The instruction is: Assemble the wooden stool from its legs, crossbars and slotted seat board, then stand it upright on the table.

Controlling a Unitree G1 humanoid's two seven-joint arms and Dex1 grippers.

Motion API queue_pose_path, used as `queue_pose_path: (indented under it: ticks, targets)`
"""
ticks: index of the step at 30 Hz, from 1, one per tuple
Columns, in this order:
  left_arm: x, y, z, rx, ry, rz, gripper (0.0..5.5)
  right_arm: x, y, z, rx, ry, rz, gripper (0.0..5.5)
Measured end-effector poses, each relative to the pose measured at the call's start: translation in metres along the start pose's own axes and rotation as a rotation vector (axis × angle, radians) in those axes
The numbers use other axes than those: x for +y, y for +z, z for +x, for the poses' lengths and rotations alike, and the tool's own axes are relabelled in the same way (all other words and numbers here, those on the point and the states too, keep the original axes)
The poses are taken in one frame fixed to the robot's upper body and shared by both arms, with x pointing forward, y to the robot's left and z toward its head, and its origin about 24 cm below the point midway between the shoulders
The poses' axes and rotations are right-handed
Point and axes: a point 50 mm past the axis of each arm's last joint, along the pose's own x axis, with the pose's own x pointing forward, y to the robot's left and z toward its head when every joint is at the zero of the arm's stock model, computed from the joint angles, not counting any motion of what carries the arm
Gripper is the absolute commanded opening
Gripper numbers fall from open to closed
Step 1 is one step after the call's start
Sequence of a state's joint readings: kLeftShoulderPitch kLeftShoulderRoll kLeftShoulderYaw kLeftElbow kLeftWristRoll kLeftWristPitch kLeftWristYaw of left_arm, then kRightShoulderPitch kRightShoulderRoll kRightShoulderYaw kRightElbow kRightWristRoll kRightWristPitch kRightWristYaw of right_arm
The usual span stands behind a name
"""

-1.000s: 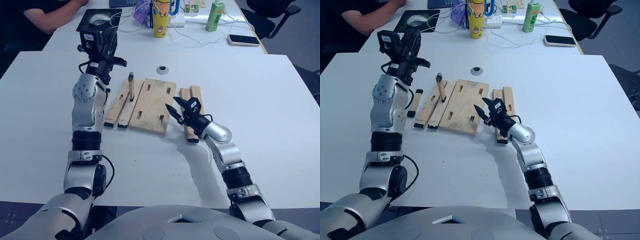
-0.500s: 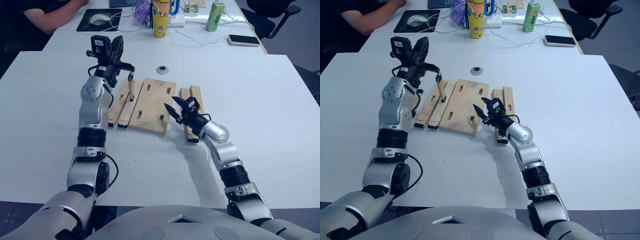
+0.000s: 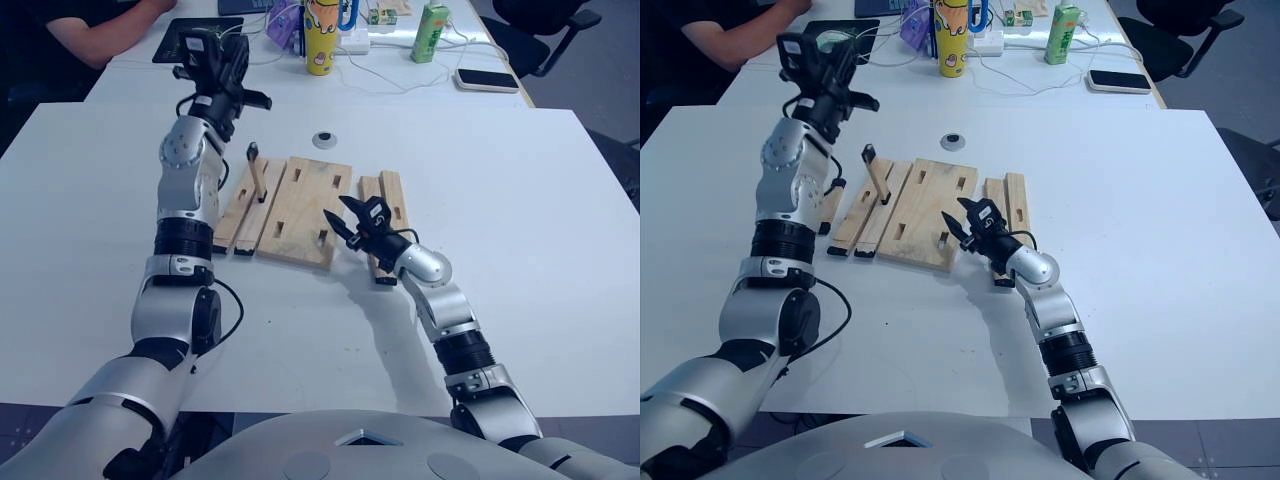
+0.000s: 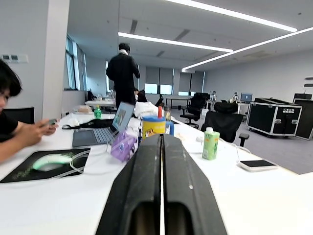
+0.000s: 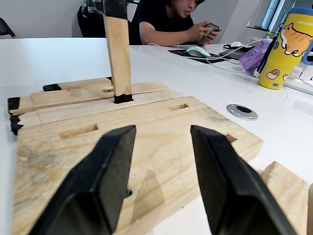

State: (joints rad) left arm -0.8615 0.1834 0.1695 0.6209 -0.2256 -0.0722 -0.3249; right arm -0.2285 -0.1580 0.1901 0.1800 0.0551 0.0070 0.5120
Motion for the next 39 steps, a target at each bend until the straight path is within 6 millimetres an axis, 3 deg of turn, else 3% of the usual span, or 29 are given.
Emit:
queue_pose_path:
  ticks: [23,24,28,39]
  targets:
    - [-0.007,0.012,0.003,-0.054,-0.042,0.019,0.03,0.006,0.001,0.004,-0.005,0.008,0.002,2.07]
    - [-0.008,0.009,0.003,-0.038,-0.046,0.014,0.03,0.006,0.001,0.004,-0.005,0.008,0.002,2.07]
    - [-0.015,-0.061,-0.012,0.346,-0.069,-0.024,0.03,0.007,0.001,0.004,-0.006,0.011,0.004,2.07]
    - [-0.014,-0.061,-0.010,0.381,-0.008,0.037,0.03,0.007,0.002,0.004,-0.009,0.013,0.001,2.07]
